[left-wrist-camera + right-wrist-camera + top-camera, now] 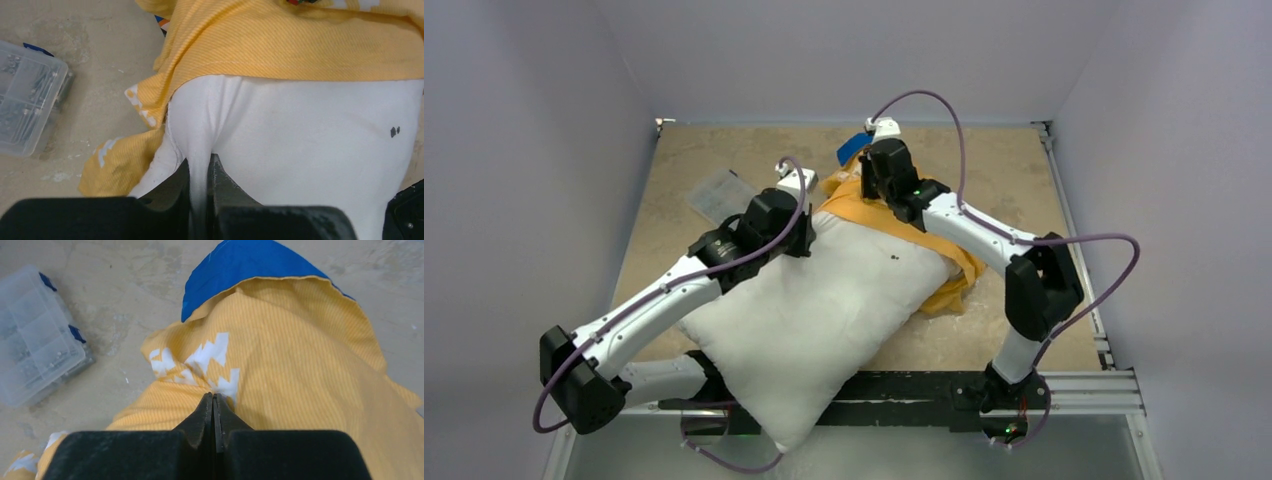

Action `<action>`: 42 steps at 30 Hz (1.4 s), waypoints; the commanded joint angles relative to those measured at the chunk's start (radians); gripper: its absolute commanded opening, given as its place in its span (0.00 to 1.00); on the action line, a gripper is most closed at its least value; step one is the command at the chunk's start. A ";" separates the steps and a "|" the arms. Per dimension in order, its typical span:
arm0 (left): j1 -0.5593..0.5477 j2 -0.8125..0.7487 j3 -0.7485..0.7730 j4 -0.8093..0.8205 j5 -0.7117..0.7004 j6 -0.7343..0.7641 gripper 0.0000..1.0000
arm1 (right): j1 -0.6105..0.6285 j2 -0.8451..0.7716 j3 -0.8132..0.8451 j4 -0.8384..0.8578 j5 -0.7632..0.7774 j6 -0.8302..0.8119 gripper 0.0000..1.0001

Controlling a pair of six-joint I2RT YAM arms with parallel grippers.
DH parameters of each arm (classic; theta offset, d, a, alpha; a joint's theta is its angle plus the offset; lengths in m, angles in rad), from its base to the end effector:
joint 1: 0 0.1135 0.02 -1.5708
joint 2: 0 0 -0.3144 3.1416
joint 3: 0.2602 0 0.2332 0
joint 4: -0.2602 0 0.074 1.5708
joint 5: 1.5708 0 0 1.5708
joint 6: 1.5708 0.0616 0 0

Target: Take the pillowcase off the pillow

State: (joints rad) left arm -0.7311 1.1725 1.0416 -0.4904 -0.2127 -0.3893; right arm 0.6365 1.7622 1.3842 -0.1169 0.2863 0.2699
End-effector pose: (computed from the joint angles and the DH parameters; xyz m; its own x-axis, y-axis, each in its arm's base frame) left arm 0.1862 -0.1495 0.3552 -0.6001 0.0399 -0.7989 0.3211 0.9268 -0.1949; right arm 0.3549 0.2407 0.3315 -0.4669 -0.0270 -0.8839 -0.2551 0.9612 0.1054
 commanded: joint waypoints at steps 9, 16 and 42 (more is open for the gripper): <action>0.002 -0.100 0.211 -0.088 -0.215 0.185 0.00 | -0.263 -0.376 -0.067 0.066 0.197 0.072 0.00; 0.001 0.009 0.465 -0.098 -0.410 0.309 0.00 | -0.340 -0.520 -0.093 0.107 0.197 0.111 0.00; 0.060 -0.421 -0.118 0.302 -0.443 0.365 0.00 | -0.164 -0.641 -0.209 0.248 -0.225 -0.004 0.66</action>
State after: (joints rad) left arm -0.6842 0.7986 0.9325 -0.3721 -0.7460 -0.0544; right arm 0.2947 1.0500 1.0779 0.1253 0.0635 0.3424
